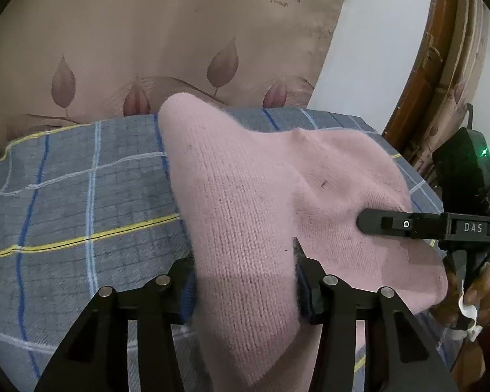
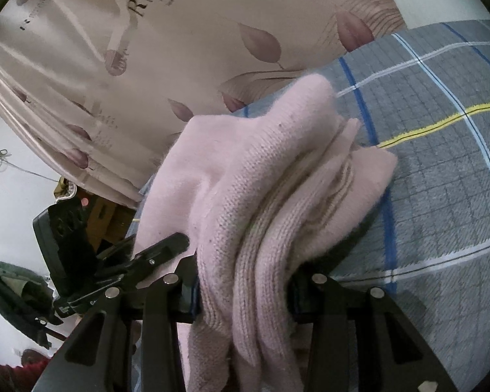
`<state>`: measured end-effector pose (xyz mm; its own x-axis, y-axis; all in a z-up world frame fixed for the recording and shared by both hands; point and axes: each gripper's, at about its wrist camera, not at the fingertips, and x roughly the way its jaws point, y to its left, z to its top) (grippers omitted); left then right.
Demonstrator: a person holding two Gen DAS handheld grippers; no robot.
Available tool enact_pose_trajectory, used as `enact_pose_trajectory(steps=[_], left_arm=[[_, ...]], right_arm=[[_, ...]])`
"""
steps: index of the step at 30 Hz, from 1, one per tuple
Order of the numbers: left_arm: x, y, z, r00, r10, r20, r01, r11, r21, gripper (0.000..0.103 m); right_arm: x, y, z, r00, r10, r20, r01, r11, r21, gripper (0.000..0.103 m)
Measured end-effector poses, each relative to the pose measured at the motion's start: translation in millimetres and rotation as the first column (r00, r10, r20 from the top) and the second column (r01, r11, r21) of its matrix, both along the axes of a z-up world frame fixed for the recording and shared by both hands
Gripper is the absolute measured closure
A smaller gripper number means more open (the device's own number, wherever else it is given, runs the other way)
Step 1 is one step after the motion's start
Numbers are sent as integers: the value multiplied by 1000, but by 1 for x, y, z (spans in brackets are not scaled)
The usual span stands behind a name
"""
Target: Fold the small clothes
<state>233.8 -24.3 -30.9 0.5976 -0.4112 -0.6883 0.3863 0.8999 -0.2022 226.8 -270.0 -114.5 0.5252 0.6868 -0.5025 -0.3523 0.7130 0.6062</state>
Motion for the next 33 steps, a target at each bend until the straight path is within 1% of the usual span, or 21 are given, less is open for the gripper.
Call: enact_pose_trajectory(steps=[8,19,26,33], left_arm=[[-33,22,17,999,40,19,-40,999,-17,54],[-98,66,34,993,109,48,-109,994,-7,54],[-132,88,35,989,132,62,-132,991,-5,54],[-157,95,31,988,137,65,-137,990,6,54]], right_arm=[[-24,21,12,999,39,23,-39,999,11,66],[-68,65,19,992,113,52,-114,993,16,66],[-95,89,22,987,147,59,-148,989,7,66],[-118,98,18,986,160,55,-159,987,-7,67]])
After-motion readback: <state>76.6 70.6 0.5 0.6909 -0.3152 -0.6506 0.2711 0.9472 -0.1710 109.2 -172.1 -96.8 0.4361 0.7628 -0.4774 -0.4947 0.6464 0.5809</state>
